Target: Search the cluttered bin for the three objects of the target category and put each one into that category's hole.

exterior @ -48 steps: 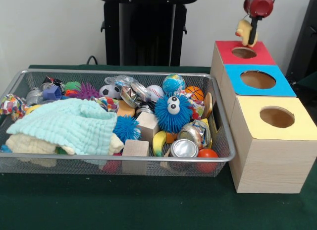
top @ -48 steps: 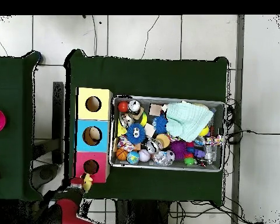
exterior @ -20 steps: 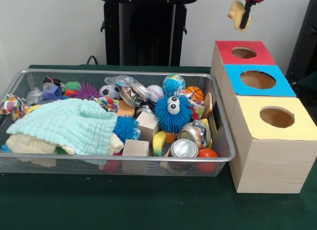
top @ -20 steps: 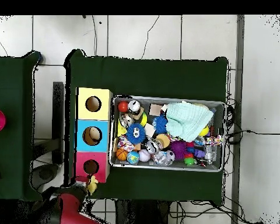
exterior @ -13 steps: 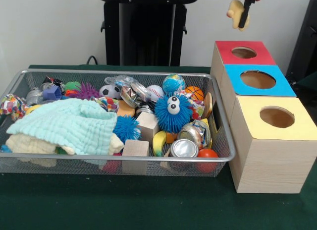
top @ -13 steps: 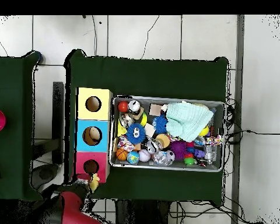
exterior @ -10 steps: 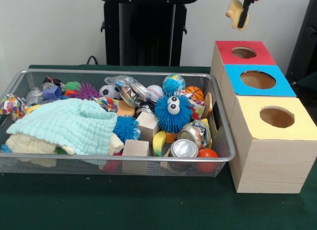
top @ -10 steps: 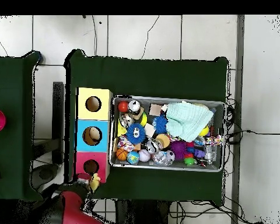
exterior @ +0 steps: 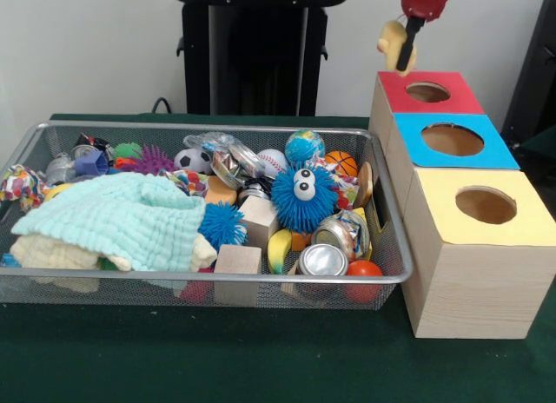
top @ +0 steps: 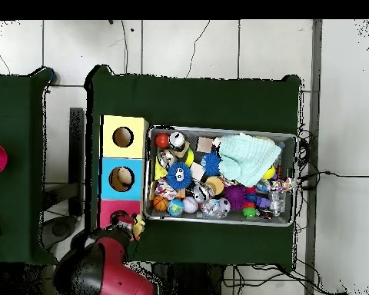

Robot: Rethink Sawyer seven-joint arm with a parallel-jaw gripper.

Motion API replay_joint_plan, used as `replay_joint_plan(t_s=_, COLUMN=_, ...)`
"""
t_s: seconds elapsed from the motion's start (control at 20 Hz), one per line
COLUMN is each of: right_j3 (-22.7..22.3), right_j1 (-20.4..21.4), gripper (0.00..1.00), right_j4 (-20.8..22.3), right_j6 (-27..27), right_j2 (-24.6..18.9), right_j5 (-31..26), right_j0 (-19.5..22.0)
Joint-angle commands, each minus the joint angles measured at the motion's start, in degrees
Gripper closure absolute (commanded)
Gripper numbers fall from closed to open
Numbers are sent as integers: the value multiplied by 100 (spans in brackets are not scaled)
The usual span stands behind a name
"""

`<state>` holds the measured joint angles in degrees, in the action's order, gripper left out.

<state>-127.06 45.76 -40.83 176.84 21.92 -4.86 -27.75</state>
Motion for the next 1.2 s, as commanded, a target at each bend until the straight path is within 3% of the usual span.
replay_joint_plan(t_s=0.05, right_j3=-68, right_j1=-111, gripper=100, right_j4=124, right_j6=621, right_j2=-614, right_j5=118, right_j0=35)
replay_joint_plan(t_s=0.25, right_j3=-29, right_j1=-107, gripper=100, right_j4=103, right_j6=576, right_j2=-570, right_j5=44, right_j0=34)
replay_joint_plan(t_s=0.45, right_j3=-119, right_j1=-26, gripper=100, right_j4=50, right_j6=686, right_j2=-795, right_j5=164, right_j0=117)
replay_joint_plan(t_s=0.75, right_j3=22, right_j1=-160, gripper=100, right_j4=-212, right_j6=996, right_j2=-729, right_j5=77, right_j0=-314)
replay_joint_plan(t_s=1.2, right_j3=-53, right_j1=-444, gripper=100, right_j4=-60, right_j6=1084, right_j2=-1370, right_j5=807, right_j0=131)
